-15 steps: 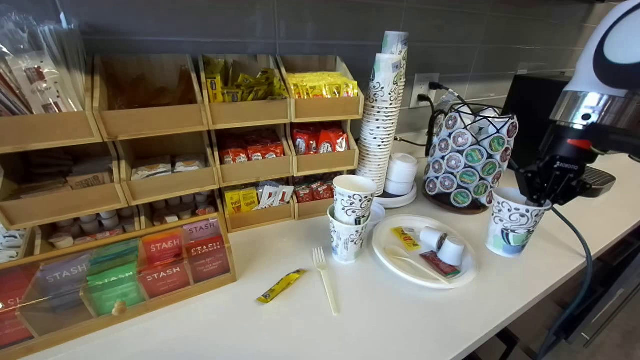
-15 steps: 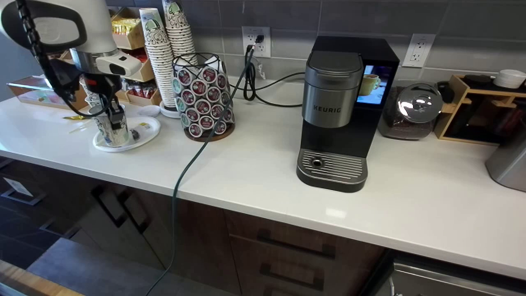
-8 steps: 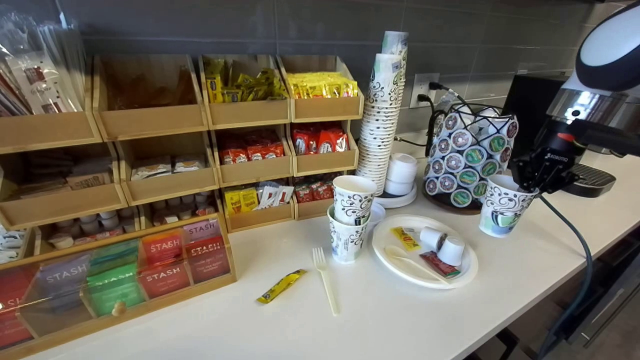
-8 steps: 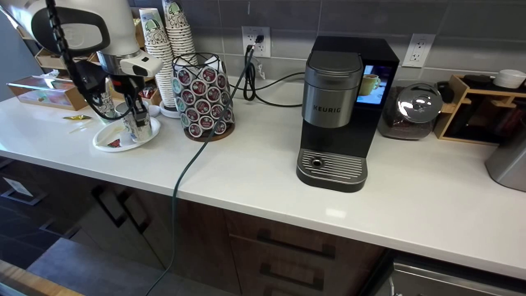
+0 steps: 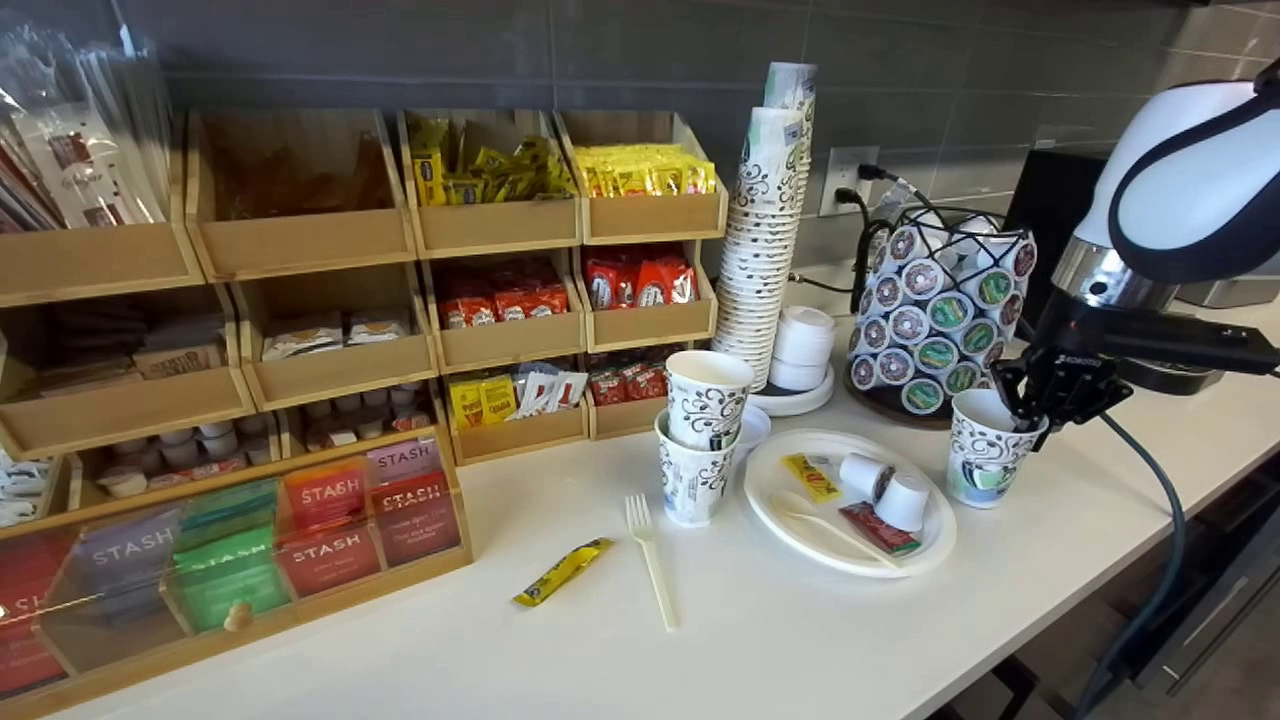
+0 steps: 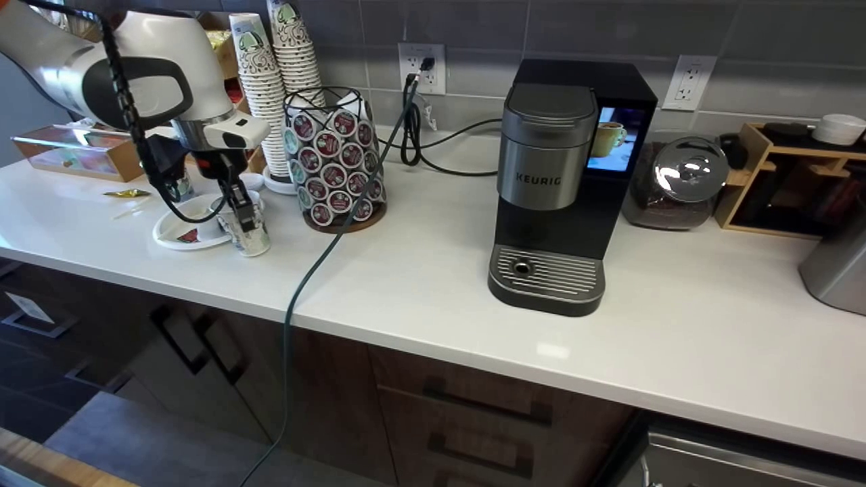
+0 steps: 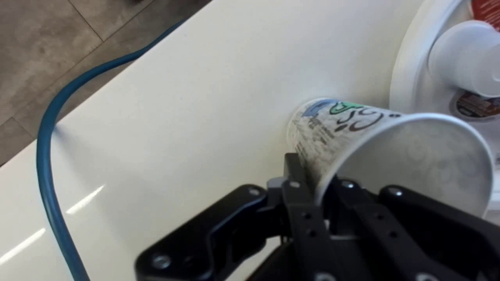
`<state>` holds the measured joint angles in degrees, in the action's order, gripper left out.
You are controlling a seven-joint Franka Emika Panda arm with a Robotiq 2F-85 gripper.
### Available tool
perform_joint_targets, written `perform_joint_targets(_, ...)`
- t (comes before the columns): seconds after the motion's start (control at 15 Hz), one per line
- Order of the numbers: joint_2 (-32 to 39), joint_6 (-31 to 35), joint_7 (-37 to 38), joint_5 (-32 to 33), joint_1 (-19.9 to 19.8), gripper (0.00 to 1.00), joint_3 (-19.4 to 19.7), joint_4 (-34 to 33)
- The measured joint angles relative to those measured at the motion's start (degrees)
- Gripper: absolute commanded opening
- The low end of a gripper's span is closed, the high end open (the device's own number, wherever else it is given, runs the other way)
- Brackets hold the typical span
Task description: Pick up the laying styrofoam cup and place it on the counter top upright
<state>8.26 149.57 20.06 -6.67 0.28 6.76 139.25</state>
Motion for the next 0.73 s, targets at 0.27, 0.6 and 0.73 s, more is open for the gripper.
perform_joint_targets(0.27,-0.56,-0.18,0.63,0.42,-0.84,0.74,0.48,-0.18)
perform_joint_targets(0.6,-10.71,-0.9,-15.43,-7.88,-6.28,1.0,1.33,3.26)
perform_joint_targets(0.73,-14.71,-1.11,-17.48,-7.88,-7.97,1.0,2.72,5.02)
